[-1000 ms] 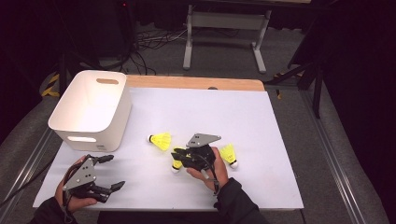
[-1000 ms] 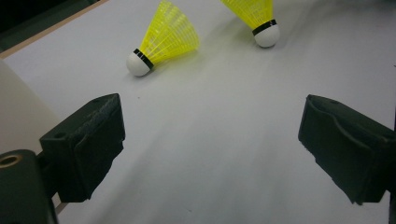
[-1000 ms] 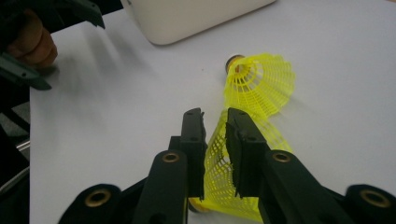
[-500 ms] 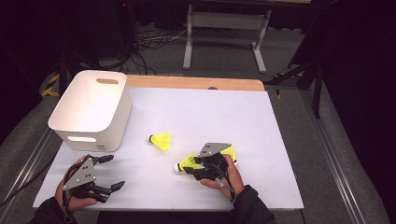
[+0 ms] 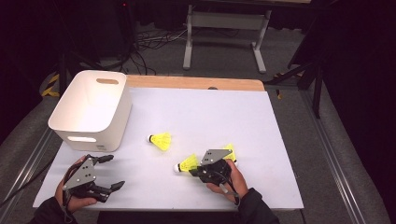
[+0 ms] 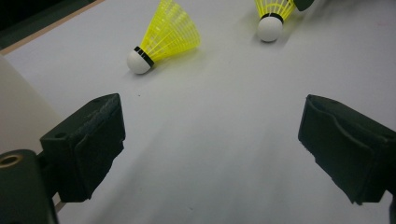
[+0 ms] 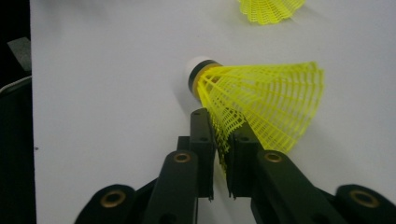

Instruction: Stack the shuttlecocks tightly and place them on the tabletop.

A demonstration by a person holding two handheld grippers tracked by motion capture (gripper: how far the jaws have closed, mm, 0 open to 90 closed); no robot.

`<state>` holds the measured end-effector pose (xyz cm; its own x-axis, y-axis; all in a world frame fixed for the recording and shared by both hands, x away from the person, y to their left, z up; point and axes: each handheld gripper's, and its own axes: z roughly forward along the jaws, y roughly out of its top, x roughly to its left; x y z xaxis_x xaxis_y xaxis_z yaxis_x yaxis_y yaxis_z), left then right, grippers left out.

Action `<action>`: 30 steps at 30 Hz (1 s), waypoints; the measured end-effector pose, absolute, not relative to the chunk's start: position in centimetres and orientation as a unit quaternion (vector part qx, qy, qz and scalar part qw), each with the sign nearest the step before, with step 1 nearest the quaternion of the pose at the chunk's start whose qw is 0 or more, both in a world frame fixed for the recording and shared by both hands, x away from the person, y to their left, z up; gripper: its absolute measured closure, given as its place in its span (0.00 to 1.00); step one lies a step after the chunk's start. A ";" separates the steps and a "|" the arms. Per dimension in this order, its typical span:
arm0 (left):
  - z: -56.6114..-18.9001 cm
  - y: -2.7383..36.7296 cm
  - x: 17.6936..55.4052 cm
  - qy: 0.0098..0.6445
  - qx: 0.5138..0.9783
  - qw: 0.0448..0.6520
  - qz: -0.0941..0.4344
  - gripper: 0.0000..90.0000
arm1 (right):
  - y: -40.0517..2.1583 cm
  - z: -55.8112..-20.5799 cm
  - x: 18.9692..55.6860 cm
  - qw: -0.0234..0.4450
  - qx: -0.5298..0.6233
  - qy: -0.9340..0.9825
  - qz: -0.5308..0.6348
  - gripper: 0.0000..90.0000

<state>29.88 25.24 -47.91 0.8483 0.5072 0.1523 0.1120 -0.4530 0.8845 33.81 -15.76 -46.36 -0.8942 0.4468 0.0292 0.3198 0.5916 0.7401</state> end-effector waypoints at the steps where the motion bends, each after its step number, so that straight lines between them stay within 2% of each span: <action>1: -47.9 25.3 29.9 0.188 0.828 0.489 0.202 0.09 | -15.7 -46.4 33.7 0.082 0.212 0.889 0.397 0.97; 30: -47.9 25.2 29.9 0.190 0.826 0.491 0.202 0.09 | -16.0 -44.8 34.2 0.163 0.222 0.859 0.431 1.00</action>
